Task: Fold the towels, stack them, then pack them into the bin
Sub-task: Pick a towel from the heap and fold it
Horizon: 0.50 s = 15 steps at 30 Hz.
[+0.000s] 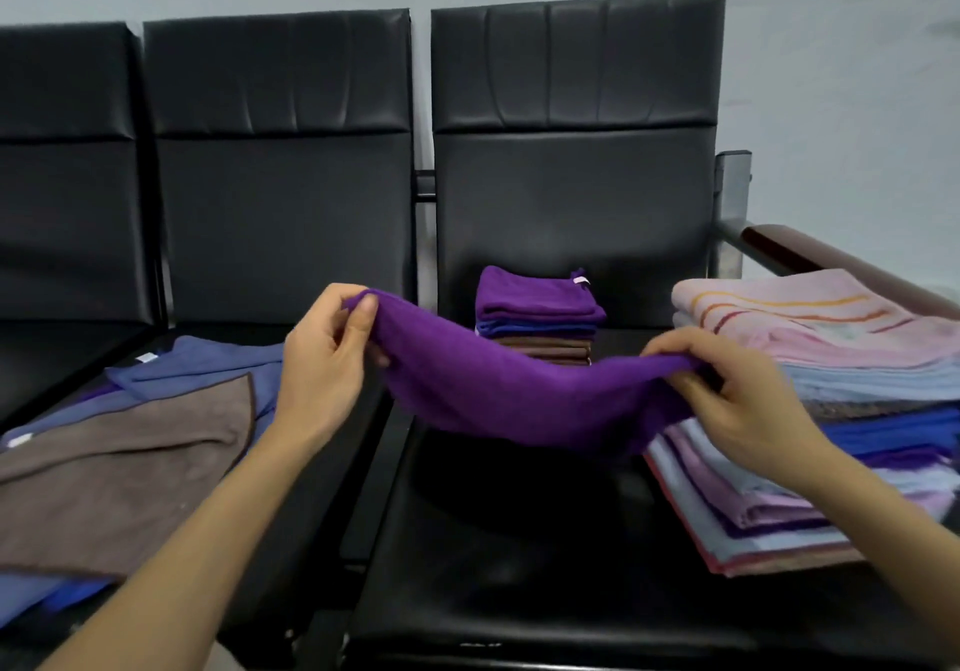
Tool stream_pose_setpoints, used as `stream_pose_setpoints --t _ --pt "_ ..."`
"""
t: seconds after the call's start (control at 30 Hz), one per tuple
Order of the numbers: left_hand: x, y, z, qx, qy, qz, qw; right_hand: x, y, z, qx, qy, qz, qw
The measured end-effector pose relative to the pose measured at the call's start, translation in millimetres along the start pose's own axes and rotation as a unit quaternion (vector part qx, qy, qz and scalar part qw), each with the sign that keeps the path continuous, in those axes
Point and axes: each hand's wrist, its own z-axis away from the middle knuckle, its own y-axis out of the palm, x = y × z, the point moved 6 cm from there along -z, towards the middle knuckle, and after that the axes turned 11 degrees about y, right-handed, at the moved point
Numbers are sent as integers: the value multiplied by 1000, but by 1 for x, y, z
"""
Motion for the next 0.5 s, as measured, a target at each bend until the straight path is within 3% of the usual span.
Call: stream_pose_setpoints --t 0.2,0.37,0.4,0.5 --pt "25 -6 9 54 -80 -135 986 -28 28 -8 61 159 -121 978" --pt "63 19 16 53 -252 -50 965 -84 72 -19 108 368 -170 908" --pt "69 23 14 35 -252 -47 966 -90 74 -25 83 366 -154 914" --pt "64 27 -2 -12 -149 -114 982 -71 44 -41 -97 268 -138 949"
